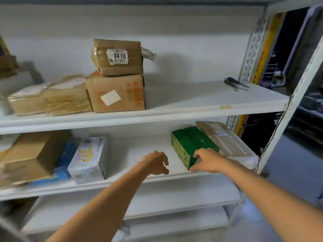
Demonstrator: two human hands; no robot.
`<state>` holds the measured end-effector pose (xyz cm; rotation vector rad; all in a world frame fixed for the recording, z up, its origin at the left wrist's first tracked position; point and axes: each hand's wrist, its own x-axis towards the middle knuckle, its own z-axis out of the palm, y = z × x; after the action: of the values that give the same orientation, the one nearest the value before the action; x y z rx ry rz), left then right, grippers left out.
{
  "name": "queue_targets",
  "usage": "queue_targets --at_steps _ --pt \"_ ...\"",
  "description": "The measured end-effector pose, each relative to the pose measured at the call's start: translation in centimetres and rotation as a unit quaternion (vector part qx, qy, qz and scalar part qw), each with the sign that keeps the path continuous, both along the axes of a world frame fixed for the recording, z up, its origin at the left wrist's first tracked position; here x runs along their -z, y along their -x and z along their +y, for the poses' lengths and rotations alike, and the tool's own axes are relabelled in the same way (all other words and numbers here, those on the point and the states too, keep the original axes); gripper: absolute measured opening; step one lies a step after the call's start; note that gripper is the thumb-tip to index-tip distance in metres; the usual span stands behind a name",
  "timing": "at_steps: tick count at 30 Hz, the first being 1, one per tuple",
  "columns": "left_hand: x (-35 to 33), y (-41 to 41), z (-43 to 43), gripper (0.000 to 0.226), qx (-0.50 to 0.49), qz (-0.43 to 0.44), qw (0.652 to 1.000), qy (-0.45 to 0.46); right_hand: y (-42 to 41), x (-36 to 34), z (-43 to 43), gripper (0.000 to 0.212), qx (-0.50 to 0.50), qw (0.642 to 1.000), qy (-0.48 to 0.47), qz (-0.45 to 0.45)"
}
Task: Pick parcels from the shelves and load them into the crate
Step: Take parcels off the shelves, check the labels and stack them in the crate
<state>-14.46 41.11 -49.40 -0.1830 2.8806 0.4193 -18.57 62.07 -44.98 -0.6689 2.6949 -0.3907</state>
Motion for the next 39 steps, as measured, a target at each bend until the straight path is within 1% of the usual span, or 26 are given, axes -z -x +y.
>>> queue_targets --at_steps 3,6,8,12,14,17,20,23,27,31,36,37,39 --pt "2.5 1.5 2.1 0.037 0.0 -0.011 1.0 -0.01 1.7 1.6 0.8 0.059 -0.01 1.0 -0.001 -0.008" --pt "4.1 3.9 3.6 0.037 0.001 -0.025 0.999 -0.023 4.5 3.0 1.9 0.05 -0.011 1.0 -0.018 -0.005" --pt "4.9 6.0 3.7 0.038 -0.007 -0.03 0.999 -0.04 6.8 4.1 2.7 0.047 0.001 1.0 -0.026 -0.002" --pt "6.6 10.7 3.4 0.037 -0.04 -0.022 0.995 -0.088 11.4 6.4 3.7 0.049 0.034 0.999 -0.03 0.011" --pt "7.7 12.8 3.4 0.038 -0.06 -0.016 0.991 -0.117 13.6 7.6 4.0 0.051 0.037 0.998 -0.045 0.016" --pt "9.3 15.3 3.9 0.042 -0.085 0.001 0.984 -0.154 16.8 9.2 4.3 0.067 0.054 0.997 -0.044 0.035" --pt "10.5 16.8 4.5 0.056 -0.134 0.012 0.969 -0.207 19.2 10.3 4.0 0.083 0.063 0.996 -0.048 0.043" --pt "11.3 17.7 4.6 0.07 -0.187 0.015 0.953 -0.237 21.2 11.1 3.4 0.088 0.056 0.996 -0.035 0.051" --pt "12.1 18.1 4.6 0.085 -0.231 0.001 0.941 -0.246 22.6 12.0 2.4 0.09 0.04 0.998 -0.027 0.028" --pt "12.9 18.7 5.0 0.086 -0.256 0.007 0.929 -0.266 23.6 13.1 1.9 0.09 0.046 0.999 -0.011 0.002" --pt "14.1 19.5 6.1 0.079 -0.282 0.027 0.906 -0.315 24.2 14.6 3.0 0.097 0.063 0.998 0.009 0.013" --pt "14.3 19.6 6.2 0.078 -0.291 0.03 0.895 -0.337 24.3 14.9 3.1 0.098 0.069 0.997 0.011 0.018" --pt "14.5 19.8 6.3 0.078 -0.316 0.027 0.861 -0.398 24.5 15.4 3.2 0.101 0.097 0.995 0.022 0.016"
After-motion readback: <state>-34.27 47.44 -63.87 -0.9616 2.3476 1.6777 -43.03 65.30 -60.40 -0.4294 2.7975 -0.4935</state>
